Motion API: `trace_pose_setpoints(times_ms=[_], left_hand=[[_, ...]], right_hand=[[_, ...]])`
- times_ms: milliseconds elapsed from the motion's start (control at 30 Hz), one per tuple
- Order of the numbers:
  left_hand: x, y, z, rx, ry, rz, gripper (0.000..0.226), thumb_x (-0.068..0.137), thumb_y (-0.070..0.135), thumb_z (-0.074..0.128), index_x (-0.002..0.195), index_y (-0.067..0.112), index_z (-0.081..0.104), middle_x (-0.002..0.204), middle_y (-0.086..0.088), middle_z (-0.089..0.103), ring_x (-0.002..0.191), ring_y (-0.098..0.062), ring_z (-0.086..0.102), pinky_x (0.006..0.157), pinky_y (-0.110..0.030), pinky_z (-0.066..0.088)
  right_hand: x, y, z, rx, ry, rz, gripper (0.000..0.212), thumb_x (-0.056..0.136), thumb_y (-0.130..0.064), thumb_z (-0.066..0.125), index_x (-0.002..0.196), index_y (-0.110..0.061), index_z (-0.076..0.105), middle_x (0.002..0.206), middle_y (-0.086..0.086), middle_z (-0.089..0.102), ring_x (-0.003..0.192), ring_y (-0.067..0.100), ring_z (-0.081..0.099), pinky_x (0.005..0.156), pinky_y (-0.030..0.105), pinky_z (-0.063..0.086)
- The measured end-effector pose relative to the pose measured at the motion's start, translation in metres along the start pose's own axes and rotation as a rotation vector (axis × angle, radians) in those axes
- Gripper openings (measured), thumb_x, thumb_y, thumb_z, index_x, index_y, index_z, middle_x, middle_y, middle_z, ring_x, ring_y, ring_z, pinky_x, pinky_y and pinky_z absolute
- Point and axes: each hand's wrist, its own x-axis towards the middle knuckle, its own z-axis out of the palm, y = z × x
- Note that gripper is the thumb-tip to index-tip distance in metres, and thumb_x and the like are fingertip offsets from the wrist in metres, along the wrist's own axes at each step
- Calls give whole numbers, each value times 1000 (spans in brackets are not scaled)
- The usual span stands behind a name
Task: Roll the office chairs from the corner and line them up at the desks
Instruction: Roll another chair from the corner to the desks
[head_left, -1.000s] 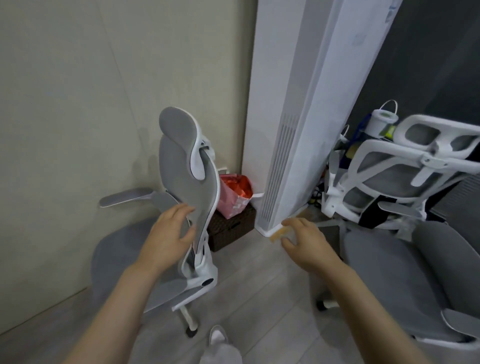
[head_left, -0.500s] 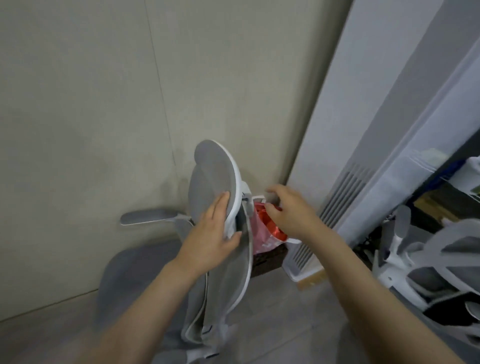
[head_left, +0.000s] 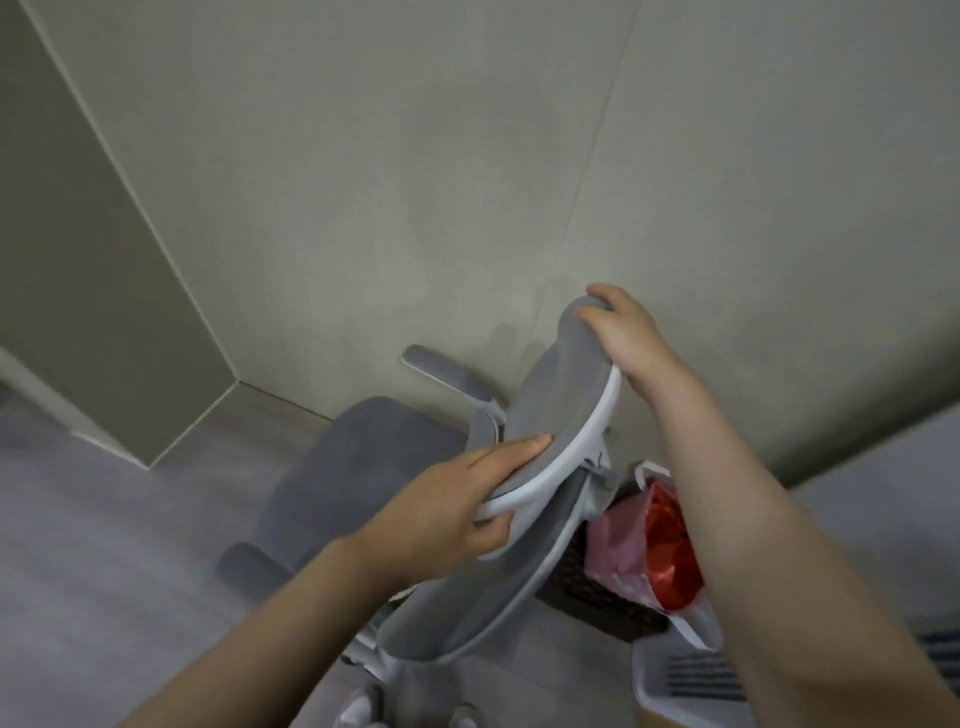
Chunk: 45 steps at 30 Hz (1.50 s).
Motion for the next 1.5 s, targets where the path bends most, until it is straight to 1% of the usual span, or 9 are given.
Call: trace_pose_setpoints(times_ms=[200,367,533,667,800,1033,1267,1433,1500], left_hand=[[-46,10,-13,68,202,-183,70,81,15,60,139,45,35,122,21,59,100,-4,60,82,-25,49],[-102,12,-43,187,291,-316,63,82,11,64,131,46,46,111,27,60,93,6,55,77,-11,44],[-186,25,-67,236,353,-439,47,85,16,65,121,42,54,108,24,62,93,3,56,77,-9,43],[-269,38,-85,239,403,-485,26,88,44,60,113,36,56,101,18,62,90,-4,58,76,-20,47],[-362,49,-102,280,603,-606,39,87,68,39,98,35,57,89,19,61,85,-1,57,70,-15,42],[-534,65,-136,492,842,-856,38,83,61,36,84,30,58,79,14,58,78,-1,52,64,-23,40],[-705,51,-154,414,1525,-894,36,96,31,33,83,9,58,84,-3,57,84,-16,53,78,-28,41],[-827,56,-181,480,1689,-1023,28,97,23,35,88,13,60,92,1,59,93,-6,52,82,-16,37],[-877,61,-190,533,1719,-1068,28,98,26,34,90,16,60,95,3,59,97,-10,53,86,-21,39]], right_hand=[[-10,-18,41,198,-40,-110,25,87,-14,53,106,-21,68,108,-7,65,92,-2,57,75,5,40],[-38,-43,84,120,-47,-150,23,68,-34,48,81,-24,65,112,2,63,93,12,60,86,31,46],[-102,-60,135,3,21,-229,19,83,-20,48,64,-18,48,109,11,56,76,16,44,78,34,42],[-176,-78,181,25,-18,-399,19,87,-17,46,73,-9,56,106,15,55,84,14,42,78,27,32],[-257,-100,237,68,-89,-753,26,81,-17,38,65,-12,58,77,3,59,84,28,51,81,25,31],[-405,-145,353,287,-84,-1104,39,93,-16,29,65,-8,56,68,6,54,68,26,45,88,47,40],[-551,-207,475,297,-242,-1367,36,93,-24,33,81,-7,63,81,8,53,79,28,45,78,37,32],[-645,-255,565,375,-411,-1510,42,98,-34,27,92,-11,62,89,7,55,82,32,49,80,42,35],[-685,-277,603,414,-478,-1546,36,96,-33,30,95,-14,60,90,6,56,83,31,48,80,42,35]])
